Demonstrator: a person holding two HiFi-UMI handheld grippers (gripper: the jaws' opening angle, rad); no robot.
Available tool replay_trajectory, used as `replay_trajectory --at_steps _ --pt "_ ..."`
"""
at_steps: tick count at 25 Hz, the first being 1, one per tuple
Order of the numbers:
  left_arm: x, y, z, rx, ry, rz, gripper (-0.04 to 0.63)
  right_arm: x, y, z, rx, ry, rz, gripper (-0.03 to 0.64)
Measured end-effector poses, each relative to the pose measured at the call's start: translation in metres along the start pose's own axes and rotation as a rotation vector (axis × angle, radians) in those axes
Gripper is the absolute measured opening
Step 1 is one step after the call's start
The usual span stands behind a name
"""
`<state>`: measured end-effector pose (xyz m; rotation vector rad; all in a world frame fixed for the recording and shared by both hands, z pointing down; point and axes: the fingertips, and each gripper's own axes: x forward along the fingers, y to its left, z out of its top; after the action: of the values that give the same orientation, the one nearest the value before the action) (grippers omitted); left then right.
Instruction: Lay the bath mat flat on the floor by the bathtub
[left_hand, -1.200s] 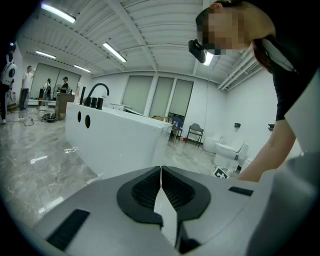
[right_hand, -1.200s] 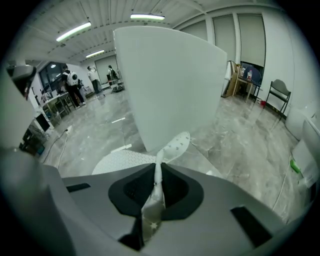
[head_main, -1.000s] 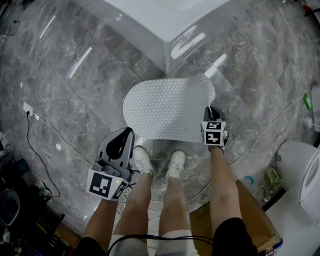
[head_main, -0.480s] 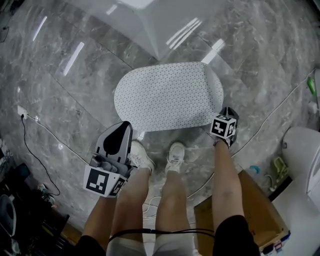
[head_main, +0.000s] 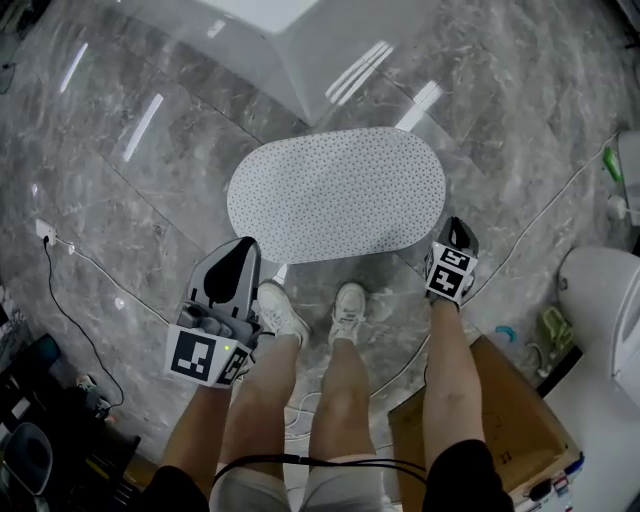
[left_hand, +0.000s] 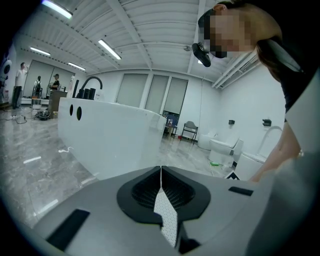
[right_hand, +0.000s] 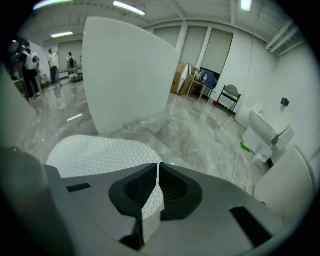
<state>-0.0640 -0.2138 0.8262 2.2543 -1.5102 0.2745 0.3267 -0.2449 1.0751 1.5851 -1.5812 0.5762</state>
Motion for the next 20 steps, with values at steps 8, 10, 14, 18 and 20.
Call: replay_trajectory --at_steps 8,10,14,18,20 --pt "-0.028 0.020 0.058 -0.020 -0.057 0.079 0.014 -0.072 0.046 0.103 0.010 -0.237 0.245 0.026" --pt "-0.035 0.022 0.072 -0.044 -0.056 0.080 0.014 -0.093 0.054 0.120 -0.008 -0.254 0.287 0.026" --pt "-0.047 0.022 0.104 -0.085 -0.066 0.088 0.014 -0.135 0.062 0.154 -0.095 -0.292 0.362 0.026" --pt "-0.071 0.009 0.138 -0.072 -0.074 0.062 0.014 -0.191 0.066 0.181 -0.110 -0.331 0.421 0.026" --pt "-0.083 -0.001 0.150 -0.051 -0.073 0.041 0.014 -0.219 0.068 0.192 -0.127 -0.353 0.447 0.026"
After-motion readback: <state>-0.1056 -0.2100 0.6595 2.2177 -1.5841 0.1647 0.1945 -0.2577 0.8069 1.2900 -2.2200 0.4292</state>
